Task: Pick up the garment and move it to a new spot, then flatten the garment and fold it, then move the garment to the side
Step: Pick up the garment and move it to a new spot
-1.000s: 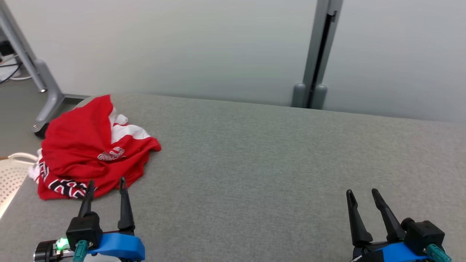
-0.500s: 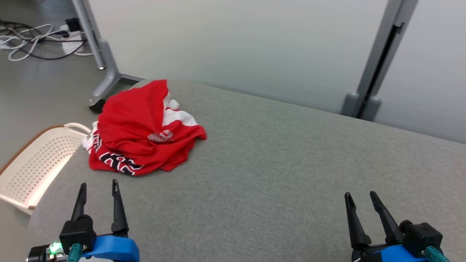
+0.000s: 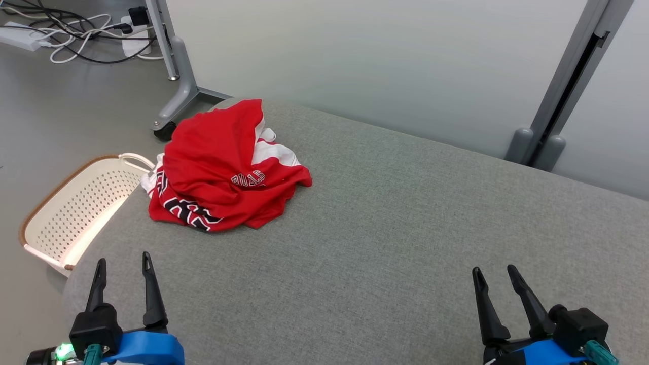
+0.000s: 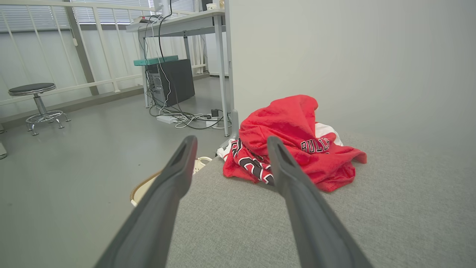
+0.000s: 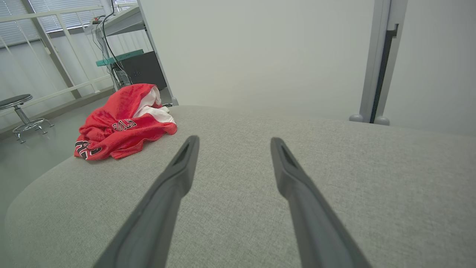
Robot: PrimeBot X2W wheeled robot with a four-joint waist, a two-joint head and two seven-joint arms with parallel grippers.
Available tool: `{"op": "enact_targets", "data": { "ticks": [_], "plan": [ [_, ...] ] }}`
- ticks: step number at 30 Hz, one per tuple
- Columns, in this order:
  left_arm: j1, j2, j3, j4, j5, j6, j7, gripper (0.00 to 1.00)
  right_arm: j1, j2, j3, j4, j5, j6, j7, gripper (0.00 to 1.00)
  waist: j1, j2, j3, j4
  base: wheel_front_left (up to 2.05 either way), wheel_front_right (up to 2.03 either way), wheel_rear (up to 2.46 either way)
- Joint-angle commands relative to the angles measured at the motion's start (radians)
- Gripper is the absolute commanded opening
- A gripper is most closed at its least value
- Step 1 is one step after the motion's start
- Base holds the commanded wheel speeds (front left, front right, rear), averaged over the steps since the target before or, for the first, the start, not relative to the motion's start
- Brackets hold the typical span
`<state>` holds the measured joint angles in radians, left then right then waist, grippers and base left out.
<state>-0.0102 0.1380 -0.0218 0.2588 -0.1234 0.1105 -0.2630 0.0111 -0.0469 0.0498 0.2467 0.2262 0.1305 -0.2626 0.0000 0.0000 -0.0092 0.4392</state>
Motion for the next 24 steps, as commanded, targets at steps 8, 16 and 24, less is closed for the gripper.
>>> {"op": "enact_targets", "data": {
  "ticks": [8,16,24],
  "plan": [
    [-0.054,0.011,0.018,-0.011,-0.03,-0.014,-0.003,1.0,-0.007,-0.006,-0.01,-0.003,-0.019,0.0,-0.003,1.0,0.0,0.0,0.02,-0.033,0.0,0.0,0.0],
    [-0.254,0.077,0.051,0.028,-0.054,-0.048,-0.002,1.0,-0.047,-0.006,-0.027,-0.038,-0.09,0.0,0.001,1.0,0.0,0.0,0.111,-0.101,0.0,0.0,0.0],
    [-0.482,0.132,0.083,0.132,-0.088,-0.068,-0.001,1.0,-0.11,-0.009,-0.043,-0.146,-0.163,0.0,0.035,1.0,0.0,0.0,0.256,-0.204,0.0,0.0,0.0]
  ]
}}
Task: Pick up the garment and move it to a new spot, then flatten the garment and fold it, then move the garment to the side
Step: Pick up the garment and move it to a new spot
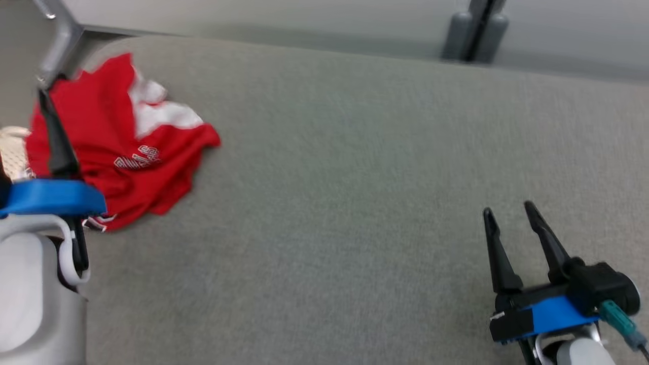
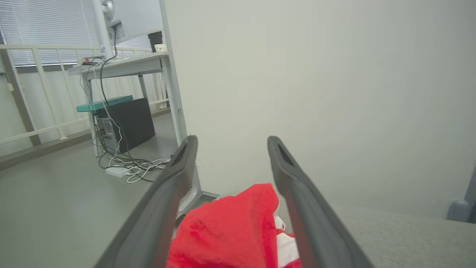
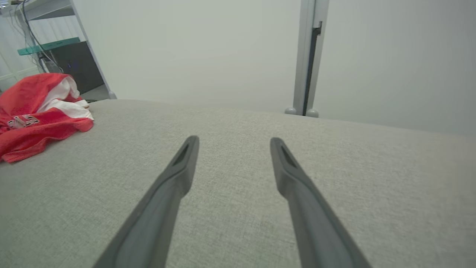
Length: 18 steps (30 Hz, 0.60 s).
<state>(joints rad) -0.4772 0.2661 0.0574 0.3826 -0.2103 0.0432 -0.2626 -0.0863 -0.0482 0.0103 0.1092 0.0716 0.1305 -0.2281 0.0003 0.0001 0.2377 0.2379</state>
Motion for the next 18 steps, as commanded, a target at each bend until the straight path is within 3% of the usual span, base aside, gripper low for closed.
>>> {"op": "enact_targets", "data": {
  "ticks": [1,11,18],
  "plan": [
    [-0.042,0.01,0.008,0.026,-0.007,-0.006,-0.002,1.0,-0.02,-0.01,-0.004,-0.026,-0.014,0.0,0.006,1.0,-0.0003,-0.0001,0.027,-0.016,0.0,0.0,0.0],
    [-0.3,0.074,0.016,0.235,-0.03,-0.038,0.002,1.0,-0.046,-0.041,-0.038,-0.207,-0.04,0.0,0.065,1.0,-0.0003,-0.0001,0.192,-0.099,0.0,0.0,0.0],
    [-0.414,0.11,-0.003,0.444,-0.025,-0.049,0.071,1.0,-0.062,-0.045,-0.042,-0.273,-0.035,0.0,0.084,1.0,-0.0003,-0.0001,0.257,-0.124,0.0,0.0,0.0]
  ]
}}
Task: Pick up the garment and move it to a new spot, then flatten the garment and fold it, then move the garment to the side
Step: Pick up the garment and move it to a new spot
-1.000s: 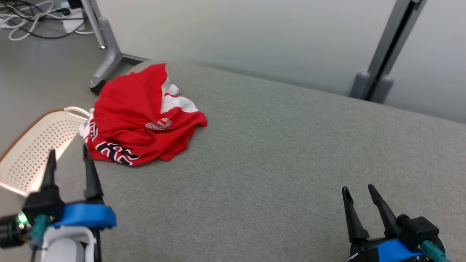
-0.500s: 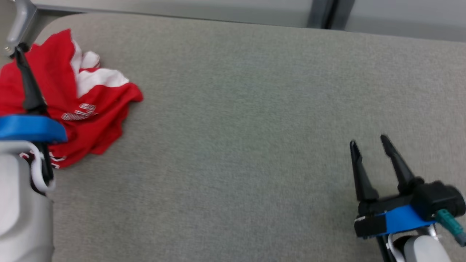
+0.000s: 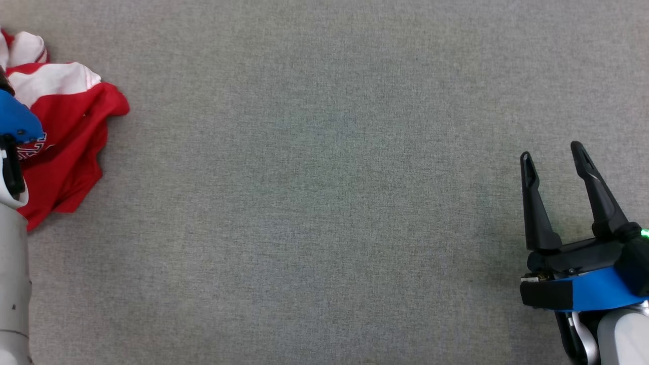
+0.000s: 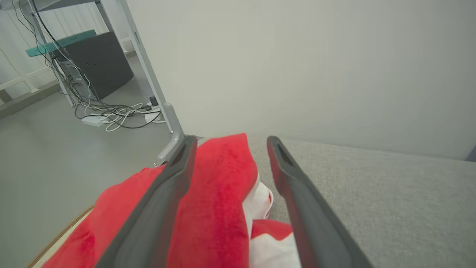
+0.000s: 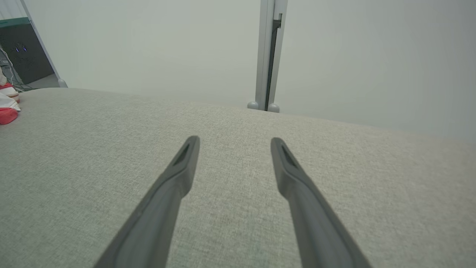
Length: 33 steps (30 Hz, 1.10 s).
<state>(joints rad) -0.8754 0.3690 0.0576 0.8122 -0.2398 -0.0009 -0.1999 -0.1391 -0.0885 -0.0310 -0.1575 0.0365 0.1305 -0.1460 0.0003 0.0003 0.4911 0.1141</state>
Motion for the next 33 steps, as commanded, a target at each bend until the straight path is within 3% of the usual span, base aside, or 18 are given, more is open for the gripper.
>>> {"op": "enact_targets", "data": {
  "ticks": [1,7,16,17,18,19,33],
  "plan": [
    [-0.025,0.009,-0.006,0.038,0.003,-0.008,0.016,1.0,-0.01,-0.004,-0.002,-0.009,0.001,0.0,0.001,1.0,-0.0003,-0.0003,0.007,-0.002,0.0,0.0,0.0],
    [-0.045,0.02,-0.026,0.153,0.011,-0.002,0.073,1.0,-0.008,0.0,-0.004,-0.002,0.006,0.0,-0.006,1.0,-0.0003,-0.0003,0.013,-0.008,0.0,0.0,0.0],
    [-0.051,0.01,-0.021,0.324,-0.035,-0.043,0.218,1.0,-0.017,0.003,0.01,0.016,0.016,0.0,-0.009,1.0,-0.0003,-0.0003,-0.013,-0.015,0.0,0.0,0.0],
    [-0.05,0.012,-0.022,0.332,-0.038,-0.045,0.214,0.65,-0.018,0.003,0.012,0.016,0.018,0.0,-0.009,1.0,-0.0003,-0.0003,-0.015,-0.016,0.0,0.0,0.0],
    [-0.048,0.013,-0.024,0.339,-0.04,-0.049,0.208,0.14,-0.019,0.003,0.013,0.016,0.019,0.0,-0.008,1.0,-0.0003,-0.0003,-0.018,-0.017,0.0,0.0,0.0],
    [-0.048,0.014,-0.028,0.345,-0.039,-0.05,0.205,0.0,-0.02,0.003,0.014,0.018,0.02,0.0,-0.007,1.0,-0.0003,-0.0003,-0.022,-0.018,0.0,0.0,0.0],
    [-0.115,0.056,-0.098,0.296,0.016,-0.071,-0.002,0.0,-0.001,0.024,0.041,0.094,0.043,0.0,-0.044,1.0,-0.0003,-0.0003,-0.151,-0.027,0.0,0.0,0.0]
  ]
}}
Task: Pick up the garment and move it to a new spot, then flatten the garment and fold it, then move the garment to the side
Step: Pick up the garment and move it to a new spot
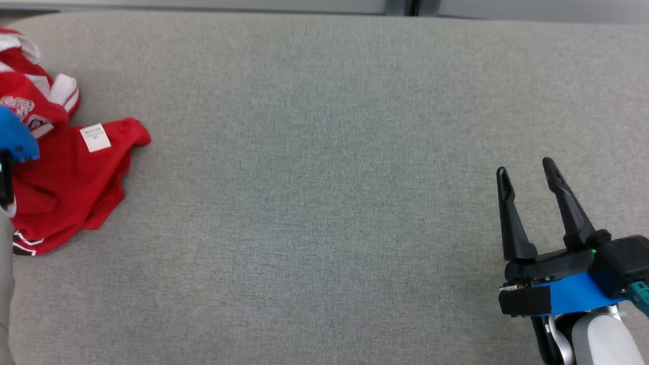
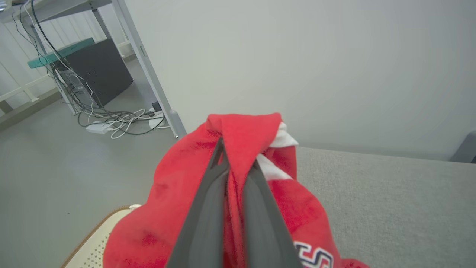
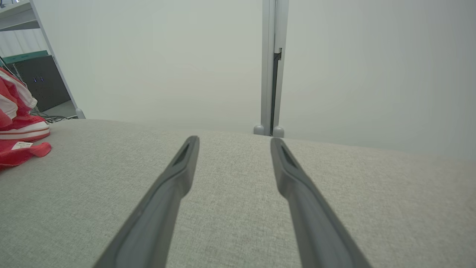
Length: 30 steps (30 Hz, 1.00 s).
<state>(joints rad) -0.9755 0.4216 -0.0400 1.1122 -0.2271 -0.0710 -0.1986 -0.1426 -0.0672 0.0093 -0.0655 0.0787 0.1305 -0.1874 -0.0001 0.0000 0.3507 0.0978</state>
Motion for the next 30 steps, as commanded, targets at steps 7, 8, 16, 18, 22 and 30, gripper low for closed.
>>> {"op": "enact_targets", "data": {
  "ticks": [7,8,16,18,22,30],
  "plan": [
    [-0.077,-0.013,-0.059,-0.133,0.039,-0.018,-0.049,0.0,0.021,0.014,0.017,0.056,0.025,0.0,-0.033,1.0,0.0001,0.0,-0.095,-0.031,0.0,0.0,0.0],
    [-0.085,-0.016,-0.068,-0.16,0.046,-0.023,-0.052,0.0,0.024,0.015,0.017,0.062,0.029,0.0,-0.038,1.0,0.0001,0.0,-0.105,-0.036,0.0,0.0,0.0],
    [-0.117,-0.068,-0.143,-0.438,0.052,-0.04,-0.014,0.0,0.029,0.017,0.03,0.11,0.074,0.0,-0.064,1.0,0.0001,0.0,-0.162,-0.124,0.0,0.0,0.0],
    [-0.122,-0.09,-0.16,-0.522,0.046,-0.044,0.005,0.0,0.031,0.016,0.034,0.121,0.09,0.0,-0.07,1.0,0.0001,0.0,-0.165,-0.155,0.0,0.0,0.0],
    [-0.121,-0.133,-0.189,-0.66,0.028,-0.044,0.047,0.0,0.024,0.016,0.045,0.14,0.116,0.0,-0.075,1.0,0.0001,0.0,-0.162,-0.223,0.0,0.0,0.0],
    [-0.112,-0.224,-0.281,-0.754,0.019,-0.049,0.108,0.0,-0.006,0.016,0.061,0.139,0.155,0.0,-0.078,1.0,0.0001,0.0,-0.123,-0.346,0.0,0.0,0.0]
  ]
}}
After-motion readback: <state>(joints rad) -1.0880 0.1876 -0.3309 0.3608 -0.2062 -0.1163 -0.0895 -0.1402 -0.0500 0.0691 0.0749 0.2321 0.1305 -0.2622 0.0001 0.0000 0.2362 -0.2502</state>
